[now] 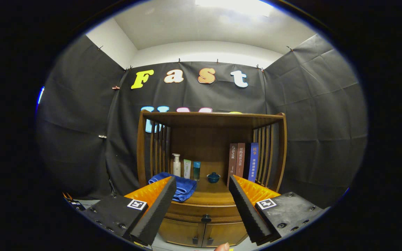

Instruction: Pull open the drawer, take out the items inside it, and place them on the countertop above the cabinet.

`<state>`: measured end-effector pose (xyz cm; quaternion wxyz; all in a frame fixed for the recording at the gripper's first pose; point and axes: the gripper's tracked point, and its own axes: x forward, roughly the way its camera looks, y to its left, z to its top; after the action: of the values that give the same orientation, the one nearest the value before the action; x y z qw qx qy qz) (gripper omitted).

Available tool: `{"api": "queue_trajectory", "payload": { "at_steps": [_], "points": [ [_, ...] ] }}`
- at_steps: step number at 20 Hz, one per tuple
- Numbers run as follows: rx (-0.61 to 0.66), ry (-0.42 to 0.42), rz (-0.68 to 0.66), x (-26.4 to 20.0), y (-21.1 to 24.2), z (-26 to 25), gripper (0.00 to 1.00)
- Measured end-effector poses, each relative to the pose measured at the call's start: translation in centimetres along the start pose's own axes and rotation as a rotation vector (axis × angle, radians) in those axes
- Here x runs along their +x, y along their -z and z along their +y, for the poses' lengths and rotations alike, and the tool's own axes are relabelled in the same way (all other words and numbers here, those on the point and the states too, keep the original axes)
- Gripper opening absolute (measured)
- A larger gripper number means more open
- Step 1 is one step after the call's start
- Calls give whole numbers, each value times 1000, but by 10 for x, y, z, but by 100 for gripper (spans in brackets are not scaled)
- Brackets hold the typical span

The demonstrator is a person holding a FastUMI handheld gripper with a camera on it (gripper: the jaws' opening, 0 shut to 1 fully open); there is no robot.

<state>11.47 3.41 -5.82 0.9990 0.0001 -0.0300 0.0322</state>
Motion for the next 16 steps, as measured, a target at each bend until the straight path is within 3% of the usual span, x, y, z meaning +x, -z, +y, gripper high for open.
{"api": "queue_trajectory", "payload": {
  "at_steps": [5, 16],
  "points": [
    [-27, 13, 18, 35, 65, -2, 98],
    [-48, 47, 187, 89, 222, -12, 98]
  ]
}}
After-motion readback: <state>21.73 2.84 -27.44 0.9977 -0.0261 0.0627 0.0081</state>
